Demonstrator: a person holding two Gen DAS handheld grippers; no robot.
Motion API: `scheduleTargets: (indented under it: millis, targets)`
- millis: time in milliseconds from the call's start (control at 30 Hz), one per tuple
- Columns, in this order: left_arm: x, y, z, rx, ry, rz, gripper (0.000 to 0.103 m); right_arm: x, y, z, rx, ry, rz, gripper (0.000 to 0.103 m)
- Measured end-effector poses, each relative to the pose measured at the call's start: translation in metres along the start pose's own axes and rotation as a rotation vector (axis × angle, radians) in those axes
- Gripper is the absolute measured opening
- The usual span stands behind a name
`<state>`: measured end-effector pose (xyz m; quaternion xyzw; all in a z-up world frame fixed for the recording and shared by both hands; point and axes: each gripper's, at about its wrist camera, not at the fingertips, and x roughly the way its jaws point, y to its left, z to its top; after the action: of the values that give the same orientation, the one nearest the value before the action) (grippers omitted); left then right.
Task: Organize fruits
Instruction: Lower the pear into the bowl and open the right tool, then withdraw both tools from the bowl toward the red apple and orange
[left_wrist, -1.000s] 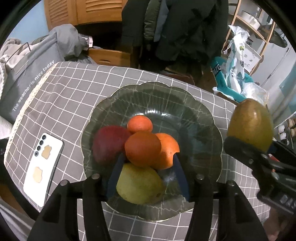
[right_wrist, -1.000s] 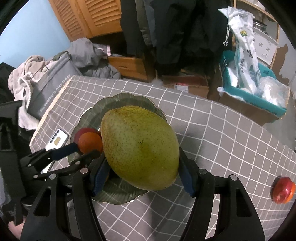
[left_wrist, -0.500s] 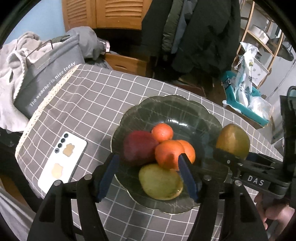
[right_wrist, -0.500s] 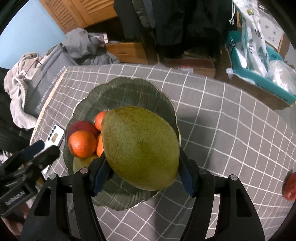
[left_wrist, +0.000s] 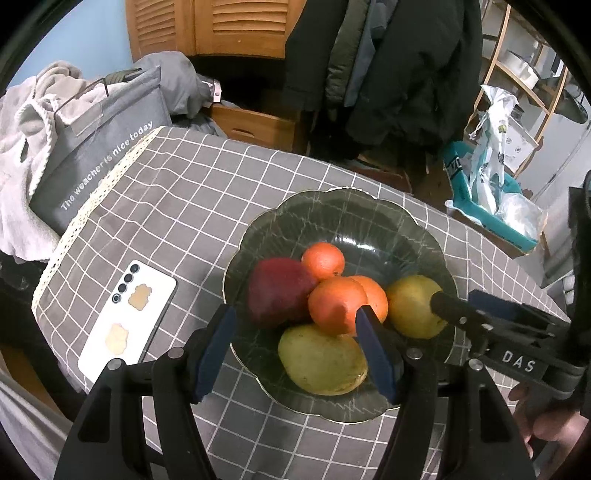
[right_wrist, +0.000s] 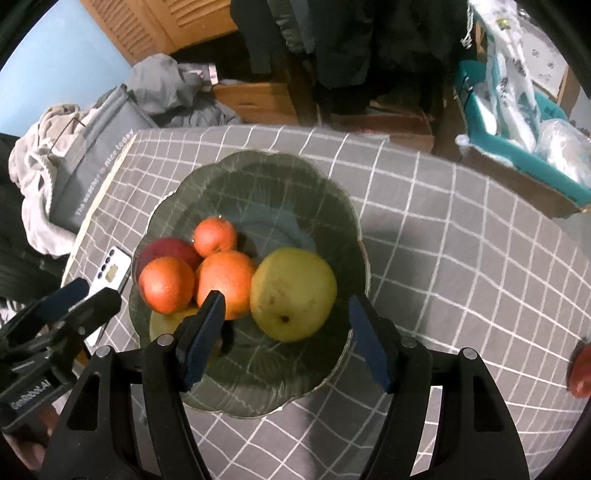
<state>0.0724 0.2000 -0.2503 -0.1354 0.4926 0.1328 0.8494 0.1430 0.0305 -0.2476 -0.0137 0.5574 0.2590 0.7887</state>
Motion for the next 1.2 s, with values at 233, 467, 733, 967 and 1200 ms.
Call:
scheduleTargets:
  millis: [233,467,733,967,1200]
  targets:
    - [-0.024,-0.007,0.005,0.017,-0.052,-0.018,0.069,-0.042,-0.002,-0.002,0.007,-0.122,-0.087,0.071]
    - [-0.053,-0.023,0.01,0.063,-0.13,-0.017,0.076,-0.092,0.002,-0.003,-0.023,-0.252,-0.19,0.071]
    - [-0.086,-0.042,0.012,0.093,-0.202,-0.059,0.079,-0.149,0.012,-0.015,-0.066,-0.379,-0.266,0.072]
    - [-0.121,-0.054,0.013,0.11,-0.289,-0.08,0.088,-0.189,0.014,-0.026,-0.068,-0.445,-0.282,0.072]
    - [-0.15,-0.068,0.011,0.151,-0.361,-0.084,0.09,-0.231,0.018,-0.042,-0.073,-0.54,-0.293,0.077]
